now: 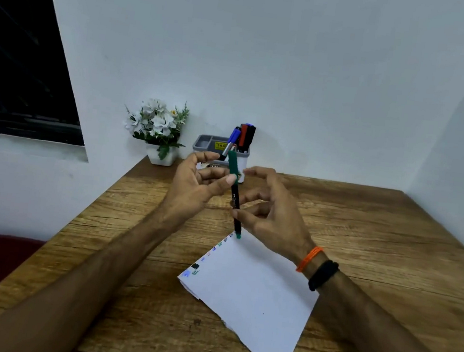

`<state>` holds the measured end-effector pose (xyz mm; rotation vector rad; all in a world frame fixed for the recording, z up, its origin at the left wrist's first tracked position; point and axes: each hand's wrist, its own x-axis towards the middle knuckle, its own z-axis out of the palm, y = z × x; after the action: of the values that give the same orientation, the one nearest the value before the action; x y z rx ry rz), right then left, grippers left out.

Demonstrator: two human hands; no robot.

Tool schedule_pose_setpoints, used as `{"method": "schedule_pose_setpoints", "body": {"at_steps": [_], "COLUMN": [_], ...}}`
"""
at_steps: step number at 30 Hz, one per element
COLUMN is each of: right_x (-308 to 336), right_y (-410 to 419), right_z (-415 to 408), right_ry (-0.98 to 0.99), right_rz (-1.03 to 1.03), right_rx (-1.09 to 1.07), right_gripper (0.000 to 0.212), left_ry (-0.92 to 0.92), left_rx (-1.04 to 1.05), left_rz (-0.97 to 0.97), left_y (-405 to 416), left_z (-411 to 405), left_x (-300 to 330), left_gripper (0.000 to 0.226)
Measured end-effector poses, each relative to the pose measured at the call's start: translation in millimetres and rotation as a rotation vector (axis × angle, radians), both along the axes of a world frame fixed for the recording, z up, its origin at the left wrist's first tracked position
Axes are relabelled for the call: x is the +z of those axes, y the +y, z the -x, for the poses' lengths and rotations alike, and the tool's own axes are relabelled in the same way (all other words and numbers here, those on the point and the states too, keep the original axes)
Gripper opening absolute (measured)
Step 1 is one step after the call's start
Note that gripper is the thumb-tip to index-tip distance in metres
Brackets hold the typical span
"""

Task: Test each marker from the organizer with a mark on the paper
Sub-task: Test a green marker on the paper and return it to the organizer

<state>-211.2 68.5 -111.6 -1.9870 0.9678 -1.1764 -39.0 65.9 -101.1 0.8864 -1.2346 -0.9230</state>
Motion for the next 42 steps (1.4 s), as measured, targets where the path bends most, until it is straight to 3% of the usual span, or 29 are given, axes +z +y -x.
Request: {"method": "schedule_pose_setpoints", "body": {"at_steps": [2,4,9,16,18,20,23,25,29,42], "right_x": [2.1,3.6,4.4,3.7,8.3,15.2,27.8,34.8,43.7,59.4], "right_y": [3.0,3.6,2.8,-5.5,-12.4,-23.1,-44.4,-60.5,-95.5,-170.1], "right_z": [-0.9,-1.3,0.3,1.4,3.3,4.6,2.1,-1.6,-8.3,-30.4], "right_ry": [0.066,0.12,0.133,0.112,0.102,0.109,0.104,0.095,0.085,0.063], "right_rz": [0.084,0.154,0.192,0.195,0.219,0.239,0.235,0.237,0.263,0.35], "right_rx": [0.013,0.014,0.032,0.005,-0.051,-0.104,-0.156,-0.202,-0.261,-0.376], "right_gripper": [0.089,0.097,0.095,0.093,0.092,0.093,0.093,0.091,0.091,0.094], "left_ry": [-0.023,-0.041,-0.076,-0.159,-0.324,-0.678,-1.227,-1.35,-1.41,-1.466], "left_rx": [-0.021,-0.035,-0.04,-0.045,0.044,0.212,0.406,0.445,0.373,0.368], "left_rz": [-0.003,-0.01,-0.001,0.02,0.012,-0.032,-0.13,-0.236,-0.401,-0.387], "left_y": [1.6,2.1,-1.5,-10.8,-17.2,-28.7,-47.6,-58.2,-72.1,-81.9], "left_z": [0.2,-0.1,-1.0,-3.8,-8.1,-13.2,-16.3,-17.2,-22.9,-25.8], "left_x": [-0.1,-1.1,-4.5,-13.5,-19.6,-25.5,-32.8,-40.4,-56.5,-62.9], "left_gripper": [0.059,0.064,0.066,0.053,0.048,0.048,0.066,0.074,0.087,0.087]}}
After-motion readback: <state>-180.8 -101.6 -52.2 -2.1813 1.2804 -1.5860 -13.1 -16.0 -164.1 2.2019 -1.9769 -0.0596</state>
